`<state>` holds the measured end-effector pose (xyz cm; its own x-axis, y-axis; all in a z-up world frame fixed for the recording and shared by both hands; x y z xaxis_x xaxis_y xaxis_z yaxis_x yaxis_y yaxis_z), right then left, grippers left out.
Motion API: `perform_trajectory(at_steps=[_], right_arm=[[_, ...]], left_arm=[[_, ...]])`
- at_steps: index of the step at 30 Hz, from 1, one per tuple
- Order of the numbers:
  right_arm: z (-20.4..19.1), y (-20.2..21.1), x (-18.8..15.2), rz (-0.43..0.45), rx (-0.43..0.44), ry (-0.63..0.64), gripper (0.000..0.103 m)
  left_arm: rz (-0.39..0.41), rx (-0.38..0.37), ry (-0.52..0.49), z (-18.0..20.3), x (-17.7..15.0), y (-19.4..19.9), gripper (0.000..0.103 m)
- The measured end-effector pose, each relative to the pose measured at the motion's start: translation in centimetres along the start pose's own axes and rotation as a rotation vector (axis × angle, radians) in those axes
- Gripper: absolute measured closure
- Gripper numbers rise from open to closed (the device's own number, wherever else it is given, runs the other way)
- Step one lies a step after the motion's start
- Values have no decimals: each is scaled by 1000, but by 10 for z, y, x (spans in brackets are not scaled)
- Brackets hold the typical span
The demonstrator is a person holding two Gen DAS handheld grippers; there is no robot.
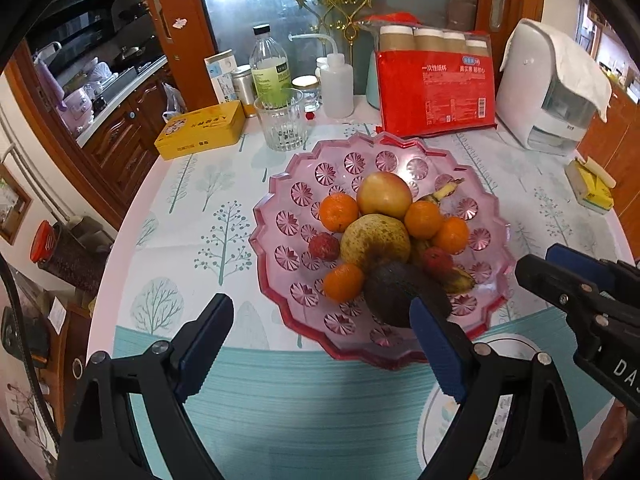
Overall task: Organize fruits
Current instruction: 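Withdraw both tools from the bowl back toward the plate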
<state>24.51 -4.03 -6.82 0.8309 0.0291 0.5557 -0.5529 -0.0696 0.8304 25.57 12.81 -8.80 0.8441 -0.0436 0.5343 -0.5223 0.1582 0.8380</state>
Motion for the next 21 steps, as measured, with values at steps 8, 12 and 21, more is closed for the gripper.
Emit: perform_trajectory(at_steps=[8, 12, 21], right_arm=[[13, 31, -16, 25, 6, 0, 60], [23, 44, -28, 32, 4, -1, 60], [55, 66, -62, 36, -25, -10, 60]], left_arm=[[36, -12, 12, 19, -15, 29, 14], [48, -28, 10, 31, -24, 39, 14], [60, -97, 3, 69, -57, 50, 14]])
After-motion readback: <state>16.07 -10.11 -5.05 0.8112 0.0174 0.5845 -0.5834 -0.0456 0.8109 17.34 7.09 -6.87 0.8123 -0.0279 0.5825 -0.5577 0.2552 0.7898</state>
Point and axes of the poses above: each gripper's, at about its wrist camera, not at the fingertips, and y roughly against the way its jaws point, z to its right, x to its top, the point moved 4 cm from there along -y, roughly the way its jaws point, and after that the axes turned 10 degrees about -x, right-handed, at the moved point
